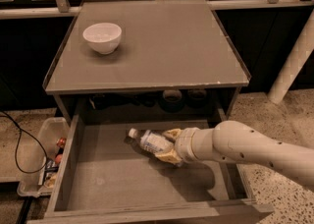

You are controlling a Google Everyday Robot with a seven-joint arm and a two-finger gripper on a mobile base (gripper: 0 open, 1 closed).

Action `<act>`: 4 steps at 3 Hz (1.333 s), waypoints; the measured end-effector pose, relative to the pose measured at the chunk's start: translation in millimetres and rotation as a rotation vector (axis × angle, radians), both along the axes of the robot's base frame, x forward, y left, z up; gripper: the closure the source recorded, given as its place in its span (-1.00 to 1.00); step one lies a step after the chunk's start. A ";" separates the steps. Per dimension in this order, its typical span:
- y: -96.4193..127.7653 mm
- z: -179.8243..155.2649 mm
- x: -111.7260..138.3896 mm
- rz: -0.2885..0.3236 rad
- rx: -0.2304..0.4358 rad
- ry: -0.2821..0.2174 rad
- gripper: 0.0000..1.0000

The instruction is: Place blue plastic bottle into top drawer

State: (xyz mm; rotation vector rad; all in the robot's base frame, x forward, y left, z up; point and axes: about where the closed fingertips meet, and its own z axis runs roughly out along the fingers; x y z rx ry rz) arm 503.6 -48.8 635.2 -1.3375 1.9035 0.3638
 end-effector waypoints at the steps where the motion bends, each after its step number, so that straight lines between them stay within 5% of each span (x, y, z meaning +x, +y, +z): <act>1: 0.0 0.0 0.0 0.000 0.000 0.000 -0.30; 2: 0.0 0.0 0.0 0.000 0.000 0.000 -0.77; 3: 0.1 0.0 0.0 0.000 0.000 0.000 -1.00; 4: 0.1 0.0 0.0 0.000 0.000 0.000 -1.00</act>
Offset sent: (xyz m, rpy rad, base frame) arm 0.0000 0.0000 0.0000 0.0000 0.0000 0.0000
